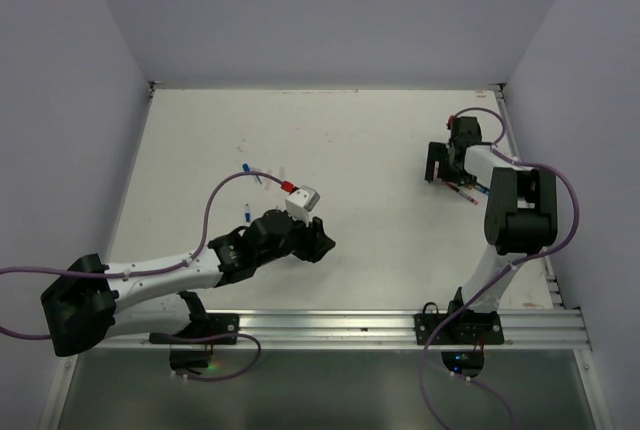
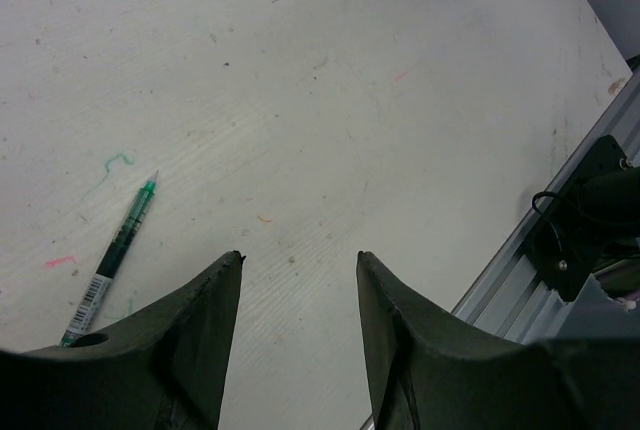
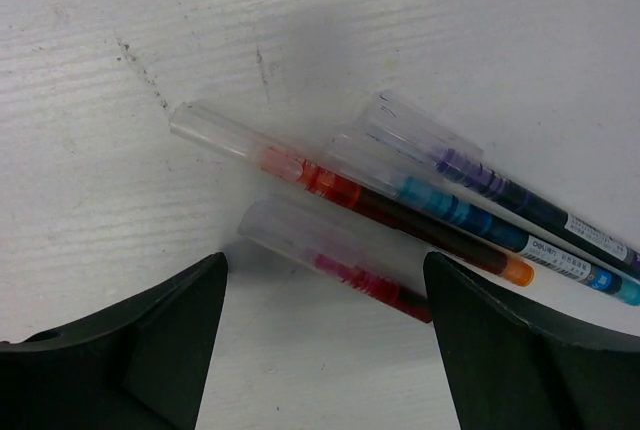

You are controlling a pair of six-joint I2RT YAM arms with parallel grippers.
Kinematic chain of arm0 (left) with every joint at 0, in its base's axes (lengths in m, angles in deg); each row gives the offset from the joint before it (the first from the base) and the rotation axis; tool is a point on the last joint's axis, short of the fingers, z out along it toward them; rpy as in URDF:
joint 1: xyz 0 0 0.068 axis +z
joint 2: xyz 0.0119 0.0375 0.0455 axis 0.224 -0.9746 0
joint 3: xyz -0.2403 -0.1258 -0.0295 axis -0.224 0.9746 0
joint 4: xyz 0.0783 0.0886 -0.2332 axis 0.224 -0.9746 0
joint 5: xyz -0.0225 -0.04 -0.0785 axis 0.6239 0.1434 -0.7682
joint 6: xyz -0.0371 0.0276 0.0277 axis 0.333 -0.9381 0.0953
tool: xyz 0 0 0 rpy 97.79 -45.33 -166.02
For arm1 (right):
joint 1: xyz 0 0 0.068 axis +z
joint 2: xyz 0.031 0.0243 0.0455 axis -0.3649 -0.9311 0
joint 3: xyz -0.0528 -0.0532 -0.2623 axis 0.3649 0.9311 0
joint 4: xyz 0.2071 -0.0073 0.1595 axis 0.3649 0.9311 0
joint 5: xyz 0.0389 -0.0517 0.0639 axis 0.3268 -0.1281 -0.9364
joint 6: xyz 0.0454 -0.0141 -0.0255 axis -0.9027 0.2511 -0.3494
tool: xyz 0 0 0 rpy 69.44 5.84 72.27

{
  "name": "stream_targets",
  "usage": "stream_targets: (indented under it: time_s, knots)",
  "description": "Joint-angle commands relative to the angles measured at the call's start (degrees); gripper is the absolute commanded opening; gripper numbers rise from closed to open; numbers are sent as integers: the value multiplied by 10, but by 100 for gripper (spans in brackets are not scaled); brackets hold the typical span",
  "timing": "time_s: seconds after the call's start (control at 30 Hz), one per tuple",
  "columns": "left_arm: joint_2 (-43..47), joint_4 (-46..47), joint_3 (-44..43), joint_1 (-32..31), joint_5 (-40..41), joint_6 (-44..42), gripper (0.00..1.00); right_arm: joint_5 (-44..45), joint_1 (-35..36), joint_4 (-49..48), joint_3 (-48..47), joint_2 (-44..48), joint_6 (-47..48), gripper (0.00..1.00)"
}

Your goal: Open the pen caps

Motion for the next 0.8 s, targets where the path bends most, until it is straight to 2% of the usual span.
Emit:
stream_targets:
  time_s: [0.0,0.4,0.53,0.57,0.77]
  knots:
    - [8,16,4,-1,5,-7,53,-9,3,-7,14,-8,0,82]
    - [26,-1,7,0,9,1,53,-4,53,5,39,5,-6,63]
    - [36,-10,12,-1,9,10,53,-5,67,12,41,-7,-12,48]
    - [39,-12,14,-1,10,13,53,-3,73,14,40,-9,-12,42]
    - [62,-24,26,-1,14,31,53,27,80,24,40,-23,-12,42]
